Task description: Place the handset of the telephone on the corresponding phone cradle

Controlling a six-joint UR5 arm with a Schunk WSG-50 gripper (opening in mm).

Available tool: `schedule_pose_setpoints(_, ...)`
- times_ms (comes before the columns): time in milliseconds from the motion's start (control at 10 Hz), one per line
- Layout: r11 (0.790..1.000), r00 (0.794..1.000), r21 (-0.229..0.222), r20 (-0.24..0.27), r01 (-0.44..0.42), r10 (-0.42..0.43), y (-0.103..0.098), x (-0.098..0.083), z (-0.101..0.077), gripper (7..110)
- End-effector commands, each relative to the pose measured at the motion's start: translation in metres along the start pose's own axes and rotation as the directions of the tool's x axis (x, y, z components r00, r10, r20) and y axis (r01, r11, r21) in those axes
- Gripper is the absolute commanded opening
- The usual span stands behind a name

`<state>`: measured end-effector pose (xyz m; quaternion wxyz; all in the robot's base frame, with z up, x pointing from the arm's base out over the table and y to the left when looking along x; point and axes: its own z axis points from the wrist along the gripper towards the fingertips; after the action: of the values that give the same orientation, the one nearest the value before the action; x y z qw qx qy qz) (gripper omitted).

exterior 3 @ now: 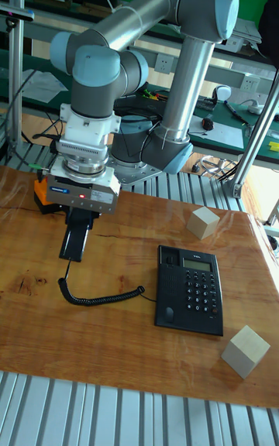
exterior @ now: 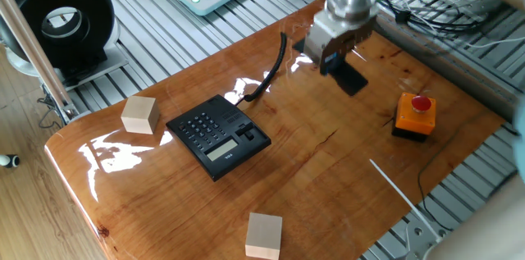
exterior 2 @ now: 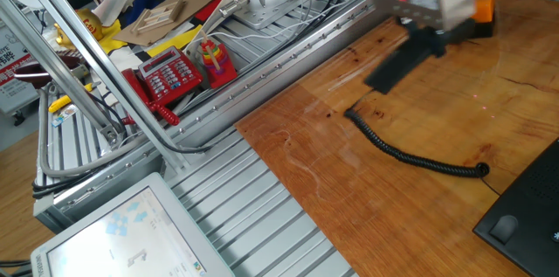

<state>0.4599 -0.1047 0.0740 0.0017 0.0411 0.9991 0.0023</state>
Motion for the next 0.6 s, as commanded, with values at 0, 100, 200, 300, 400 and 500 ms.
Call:
schedule_pose_setpoints(0,0.999,1.0,-0.041,-0.001,-0.029,0.029,0.016,0.012,0.002,7)
schedule_pose_setpoints(100,0.995,1.0,-0.103,0.004,-0.013,0.013,0.031,0.01,0.001,7)
schedule_pose_setpoints(200,0.994,1.0,-0.109,0.005,0.021,-0.021,0.033,0.011,0.0,7)
schedule_pose_setpoints(300,0.994,0.997,-0.081,0.02,0.08,-0.078,0.026,0.008,0.001,7)
schedule_pose_setpoints(400,0.986,0.989,-0.079,0.047,0.147,-0.143,0.027,0.003,0.001,7)
schedule_pose_setpoints(500,0.985,0.986,-0.064,0.056,0.162,-0.159,0.024,0.0,0.001,7)
